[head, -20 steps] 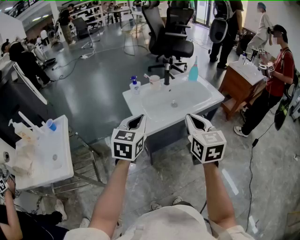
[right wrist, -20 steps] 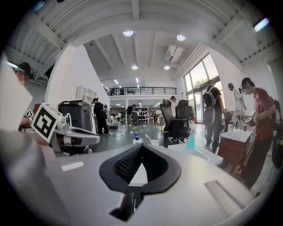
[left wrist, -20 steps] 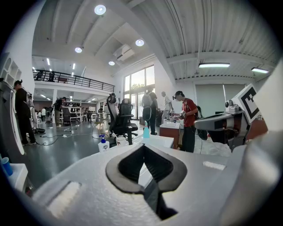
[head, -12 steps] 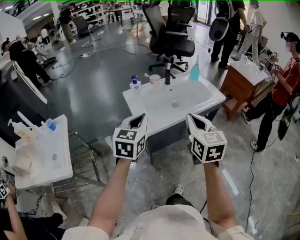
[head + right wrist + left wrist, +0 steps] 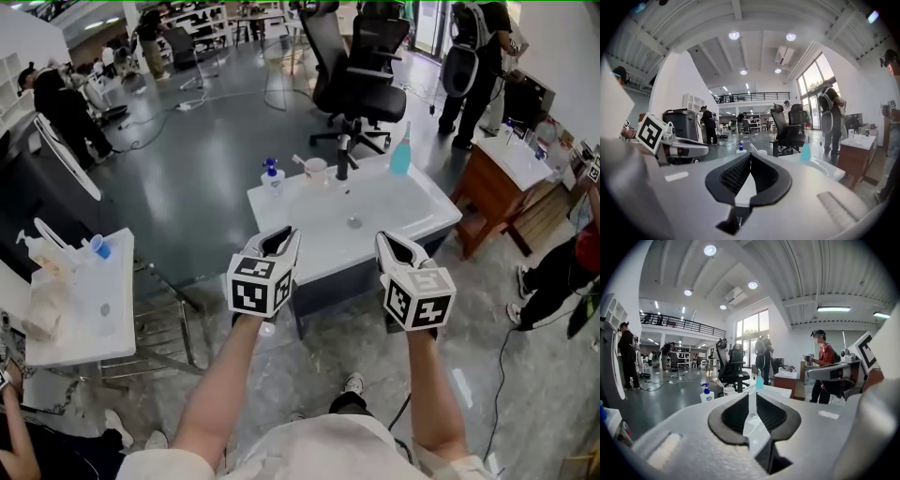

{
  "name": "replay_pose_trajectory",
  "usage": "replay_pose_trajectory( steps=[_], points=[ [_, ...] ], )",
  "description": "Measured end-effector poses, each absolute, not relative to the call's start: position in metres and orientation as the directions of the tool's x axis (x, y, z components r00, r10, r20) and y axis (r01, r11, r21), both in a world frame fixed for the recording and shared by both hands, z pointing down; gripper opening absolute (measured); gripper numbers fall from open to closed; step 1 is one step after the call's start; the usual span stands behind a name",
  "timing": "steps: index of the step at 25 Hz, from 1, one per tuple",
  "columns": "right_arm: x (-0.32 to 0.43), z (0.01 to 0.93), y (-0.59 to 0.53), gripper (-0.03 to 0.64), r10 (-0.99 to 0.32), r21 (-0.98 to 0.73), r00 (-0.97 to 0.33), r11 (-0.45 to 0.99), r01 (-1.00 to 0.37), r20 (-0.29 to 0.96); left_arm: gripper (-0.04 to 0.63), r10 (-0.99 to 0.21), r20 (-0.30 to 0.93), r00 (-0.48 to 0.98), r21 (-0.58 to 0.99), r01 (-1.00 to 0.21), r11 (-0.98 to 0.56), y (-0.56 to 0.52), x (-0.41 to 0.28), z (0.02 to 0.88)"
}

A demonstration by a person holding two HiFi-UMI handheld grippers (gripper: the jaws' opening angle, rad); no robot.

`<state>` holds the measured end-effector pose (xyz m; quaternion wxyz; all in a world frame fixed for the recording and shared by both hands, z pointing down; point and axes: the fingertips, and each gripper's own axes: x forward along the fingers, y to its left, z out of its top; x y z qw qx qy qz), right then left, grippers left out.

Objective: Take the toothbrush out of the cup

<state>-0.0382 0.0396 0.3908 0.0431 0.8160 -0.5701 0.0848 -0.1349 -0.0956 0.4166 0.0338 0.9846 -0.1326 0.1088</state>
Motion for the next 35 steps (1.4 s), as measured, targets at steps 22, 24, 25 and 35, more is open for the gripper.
replay_pose_trajectory(
  steps=[22,24,25,35],
  points=[
    [0.100,0.384,-0.028,0.011,-0.973,-0.050,0.146,-0.157,-0.986,0.178,0.117,-0.431,0.203,0.879,0.068,-0.451,-0.890,-0.150,-0.028,0.408],
    [0.106,0.383,-0.030,0.010,-0.976,-0.050,0.127,-0.138,-0.989,0.175,0.126,-0.447,0.197,0.872,0.069,-0.467,-0.881,-0.152,-0.024,0.405],
    [0.109,0.382,-0.031,0.010,-0.978,-0.051,0.119,-0.129,-0.990,0.173,0.126,-0.454,0.194,0.869,0.069,-0.474,-0.878,-0.152,-0.021,0.404],
    [0.127,0.382,-0.043,0.011,-0.985,-0.069,0.064,-0.075,-0.995,0.159,0.163,-0.483,0.202,0.852,0.068,-0.504,-0.861,-0.152,-0.003,0.406]
  ],
)
